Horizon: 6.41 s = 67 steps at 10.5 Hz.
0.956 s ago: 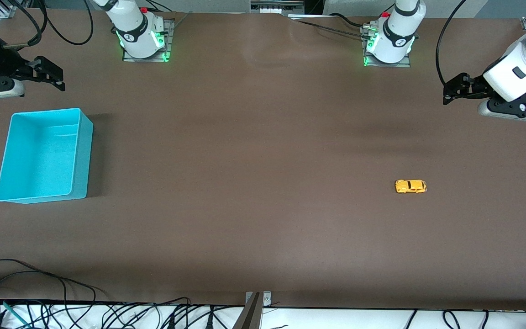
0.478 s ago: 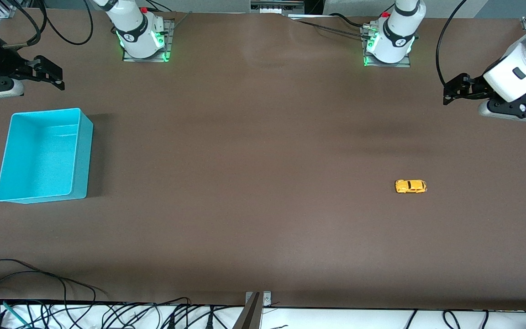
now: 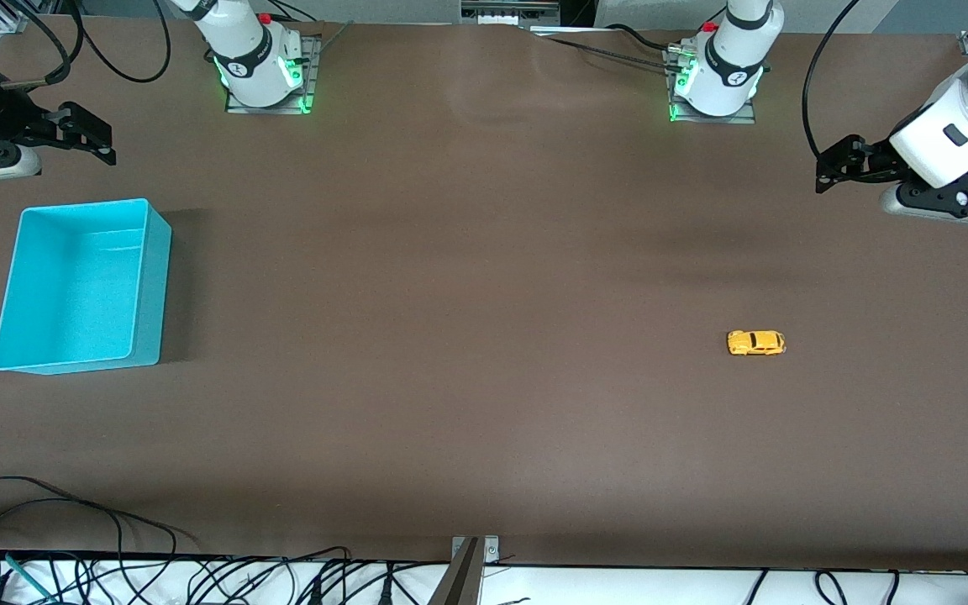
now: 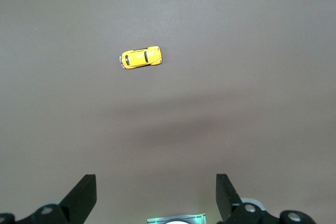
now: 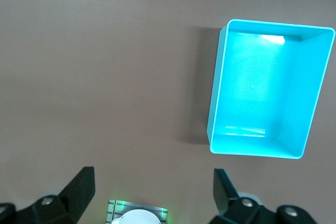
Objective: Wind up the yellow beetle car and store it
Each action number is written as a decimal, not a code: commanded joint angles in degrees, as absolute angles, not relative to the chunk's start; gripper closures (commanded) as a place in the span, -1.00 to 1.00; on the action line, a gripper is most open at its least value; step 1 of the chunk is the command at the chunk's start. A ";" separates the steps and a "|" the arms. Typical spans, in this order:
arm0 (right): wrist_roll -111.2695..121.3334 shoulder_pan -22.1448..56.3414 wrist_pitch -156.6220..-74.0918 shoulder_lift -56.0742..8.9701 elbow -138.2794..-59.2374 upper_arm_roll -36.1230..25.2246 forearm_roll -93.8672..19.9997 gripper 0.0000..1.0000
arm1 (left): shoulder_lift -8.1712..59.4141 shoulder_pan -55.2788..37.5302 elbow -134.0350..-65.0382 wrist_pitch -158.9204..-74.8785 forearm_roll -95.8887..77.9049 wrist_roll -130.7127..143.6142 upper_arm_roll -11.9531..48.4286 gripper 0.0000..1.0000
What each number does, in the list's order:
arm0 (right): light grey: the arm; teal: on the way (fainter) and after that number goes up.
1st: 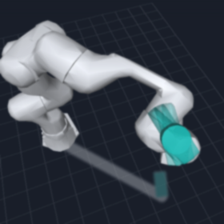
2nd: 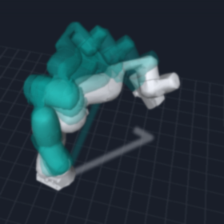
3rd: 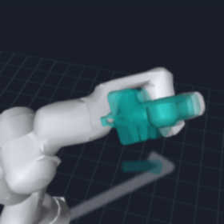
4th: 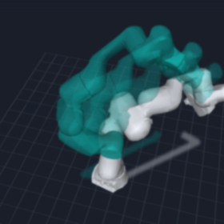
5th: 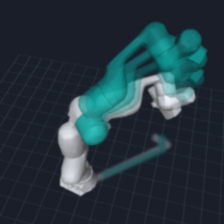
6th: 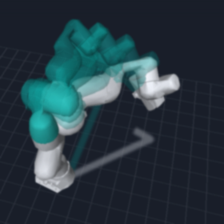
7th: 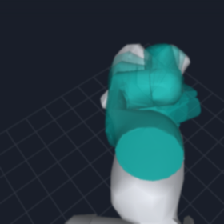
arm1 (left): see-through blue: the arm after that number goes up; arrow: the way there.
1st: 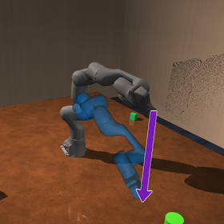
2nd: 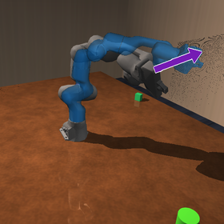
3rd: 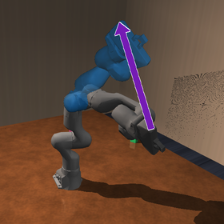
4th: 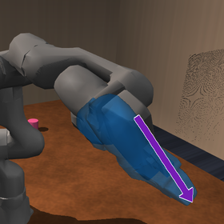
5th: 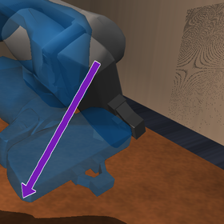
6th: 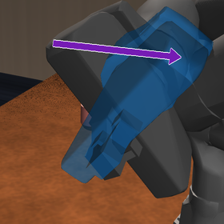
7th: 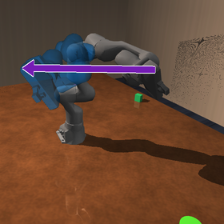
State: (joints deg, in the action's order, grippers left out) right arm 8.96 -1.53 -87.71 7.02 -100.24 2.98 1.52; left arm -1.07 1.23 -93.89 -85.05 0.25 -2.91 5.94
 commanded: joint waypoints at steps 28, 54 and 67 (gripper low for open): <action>12.83 -1.93 -87.45 6.06 -98.79 3.16 1.67 -1.00 | 0.44 1.76 -91.85 -83.93 0.44 -9.91 5.98 -1.00; 12.83 -1.93 -87.80 5.63 -98.79 3.16 1.67 -1.00 | 29.18 8.35 -115.66 -145.63 6.68 -83.85 6.33 -1.00; 12.83 -1.93 -87.89 5.54 -98.70 3.16 1.58 -1.00 | 30.94 8.79 -115.40 -145.55 6.68 -85.60 6.33 0.78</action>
